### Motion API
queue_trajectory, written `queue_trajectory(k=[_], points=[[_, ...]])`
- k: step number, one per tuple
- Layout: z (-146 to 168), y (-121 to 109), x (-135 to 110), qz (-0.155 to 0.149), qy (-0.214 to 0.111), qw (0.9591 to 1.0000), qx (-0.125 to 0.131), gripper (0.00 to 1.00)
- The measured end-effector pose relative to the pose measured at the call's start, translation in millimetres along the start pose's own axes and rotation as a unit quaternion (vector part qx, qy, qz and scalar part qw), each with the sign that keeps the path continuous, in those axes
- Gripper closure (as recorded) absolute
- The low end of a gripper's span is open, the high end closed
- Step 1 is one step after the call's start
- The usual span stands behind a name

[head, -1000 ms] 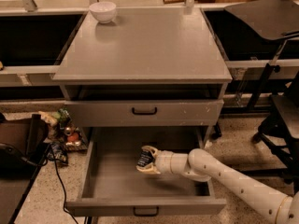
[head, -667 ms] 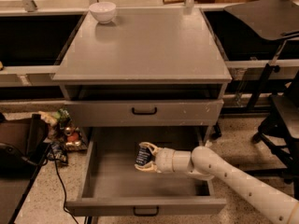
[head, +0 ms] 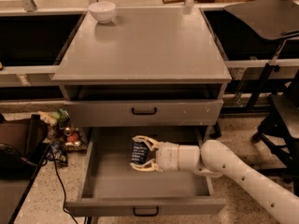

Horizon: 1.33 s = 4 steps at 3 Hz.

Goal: Pick rxbar blueberry from middle drawer and place on counter

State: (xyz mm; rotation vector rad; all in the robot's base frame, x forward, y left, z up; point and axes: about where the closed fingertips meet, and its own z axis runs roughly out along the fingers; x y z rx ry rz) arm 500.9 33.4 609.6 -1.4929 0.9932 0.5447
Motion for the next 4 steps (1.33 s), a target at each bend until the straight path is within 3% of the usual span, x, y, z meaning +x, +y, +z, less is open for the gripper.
queue_trajectory(k=[1,2,3,4], points=[[0.0,-0.2,-0.2,0.000,0.000,1.0000,0.000,1.00],[-3.5,-29.9,-32.8,-0.058,0.001,0.9983,0.000,1.00],[-14.9,-74.6,-95.6,-0.156,0.018,0.9877,-0.004,1.00],[-31.6,-116.5,-160.8,-0.245,0.048,0.9684,0.001,1.00]])
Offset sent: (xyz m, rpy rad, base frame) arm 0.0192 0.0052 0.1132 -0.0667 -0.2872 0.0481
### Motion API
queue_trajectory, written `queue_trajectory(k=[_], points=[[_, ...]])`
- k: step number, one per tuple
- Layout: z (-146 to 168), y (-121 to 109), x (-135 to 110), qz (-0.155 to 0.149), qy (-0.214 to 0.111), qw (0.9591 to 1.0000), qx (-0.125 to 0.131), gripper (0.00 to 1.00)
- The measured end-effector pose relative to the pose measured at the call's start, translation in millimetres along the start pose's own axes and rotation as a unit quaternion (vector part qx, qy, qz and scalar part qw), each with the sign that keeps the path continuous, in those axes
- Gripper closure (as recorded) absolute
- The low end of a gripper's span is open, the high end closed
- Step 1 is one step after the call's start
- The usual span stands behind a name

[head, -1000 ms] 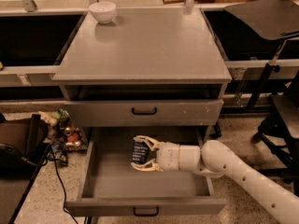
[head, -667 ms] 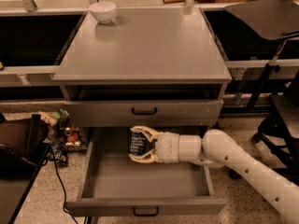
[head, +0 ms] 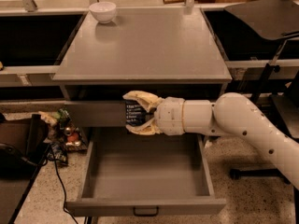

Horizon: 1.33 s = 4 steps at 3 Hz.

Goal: Pick rxbar blueberry from middle drawer and place on counter

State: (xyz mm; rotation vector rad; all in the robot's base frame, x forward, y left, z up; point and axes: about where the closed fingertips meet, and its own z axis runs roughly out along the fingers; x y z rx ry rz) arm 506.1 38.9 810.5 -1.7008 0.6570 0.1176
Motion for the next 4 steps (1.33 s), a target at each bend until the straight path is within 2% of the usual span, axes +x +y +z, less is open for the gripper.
queue_trajectory(k=[1,2,3,4], points=[[0.0,0.0,0.0,0.000,0.000,1.0000,0.000,1.00],[-3.5,-16.2,9.0,-0.008,0.002,0.9998,0.021,1.00],[-6.9,-58.1,22.9,-0.031,-0.007,0.9986,0.043,1.00],[-11.6,-114.2,33.5,-0.066,-0.004,0.9965,0.051,1.00]])
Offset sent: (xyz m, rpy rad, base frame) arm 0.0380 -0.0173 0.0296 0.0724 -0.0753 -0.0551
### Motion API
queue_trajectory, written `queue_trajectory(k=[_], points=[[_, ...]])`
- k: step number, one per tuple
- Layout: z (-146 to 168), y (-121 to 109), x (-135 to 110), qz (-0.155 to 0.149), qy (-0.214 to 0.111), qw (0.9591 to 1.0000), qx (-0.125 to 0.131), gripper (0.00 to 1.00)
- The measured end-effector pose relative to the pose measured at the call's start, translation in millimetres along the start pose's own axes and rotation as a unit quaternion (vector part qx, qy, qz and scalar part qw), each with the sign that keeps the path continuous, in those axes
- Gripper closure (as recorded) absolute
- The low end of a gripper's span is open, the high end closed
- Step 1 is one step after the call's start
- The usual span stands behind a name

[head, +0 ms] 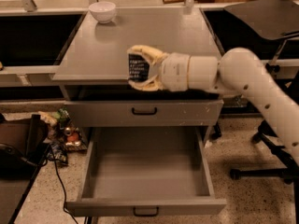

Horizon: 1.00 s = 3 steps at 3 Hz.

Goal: Pick rxbar blueberry from middle drawer and place on counter

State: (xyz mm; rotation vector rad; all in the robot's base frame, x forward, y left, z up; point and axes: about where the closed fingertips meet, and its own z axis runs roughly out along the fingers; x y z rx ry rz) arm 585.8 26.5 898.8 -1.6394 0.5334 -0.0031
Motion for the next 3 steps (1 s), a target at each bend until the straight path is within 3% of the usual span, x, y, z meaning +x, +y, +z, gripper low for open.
queue_trajectory(k=[1,2,3], points=[[6.8,-45.0,25.5,-0.015,0.016,0.9997,-0.010,1.00],[19.3,-76.6,65.6,-0.008,0.050,0.9981,-0.034,1.00],[31.5,-82.8,110.7,0.024,0.078,0.9953,-0.052,1.00]])
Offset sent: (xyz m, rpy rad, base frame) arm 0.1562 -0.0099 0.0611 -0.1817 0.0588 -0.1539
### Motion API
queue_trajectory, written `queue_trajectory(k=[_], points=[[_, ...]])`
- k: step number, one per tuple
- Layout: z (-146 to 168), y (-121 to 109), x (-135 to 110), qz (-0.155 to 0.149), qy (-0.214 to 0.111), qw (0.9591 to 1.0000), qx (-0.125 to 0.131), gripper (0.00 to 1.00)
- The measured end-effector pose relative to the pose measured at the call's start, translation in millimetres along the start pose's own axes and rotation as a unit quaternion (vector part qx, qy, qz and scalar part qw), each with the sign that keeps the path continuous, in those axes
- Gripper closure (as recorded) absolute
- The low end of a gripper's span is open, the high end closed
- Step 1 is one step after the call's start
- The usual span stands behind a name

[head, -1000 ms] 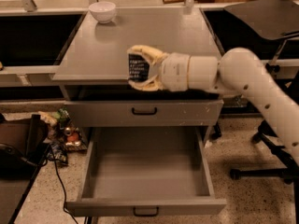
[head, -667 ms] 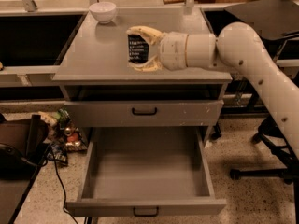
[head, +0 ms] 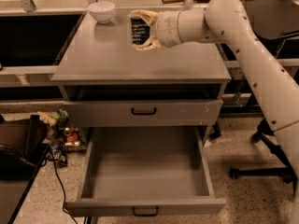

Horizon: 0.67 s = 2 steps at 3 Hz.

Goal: Pick rxbar blueberry from middle drawer and place on counter

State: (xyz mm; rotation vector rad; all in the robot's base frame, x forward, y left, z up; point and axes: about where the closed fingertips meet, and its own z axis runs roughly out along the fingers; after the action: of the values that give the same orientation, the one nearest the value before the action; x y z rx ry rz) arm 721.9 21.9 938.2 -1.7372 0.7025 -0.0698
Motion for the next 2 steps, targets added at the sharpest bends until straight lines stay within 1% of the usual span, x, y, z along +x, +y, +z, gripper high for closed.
queue_trajectory(k=[1,2], points=[[15.6,4.6,38.6,0.041,0.021,0.9988,-0.017,1.00],[24.5,15.8,69.0,0.083,0.035,0.9956,-0.023,0.81]])
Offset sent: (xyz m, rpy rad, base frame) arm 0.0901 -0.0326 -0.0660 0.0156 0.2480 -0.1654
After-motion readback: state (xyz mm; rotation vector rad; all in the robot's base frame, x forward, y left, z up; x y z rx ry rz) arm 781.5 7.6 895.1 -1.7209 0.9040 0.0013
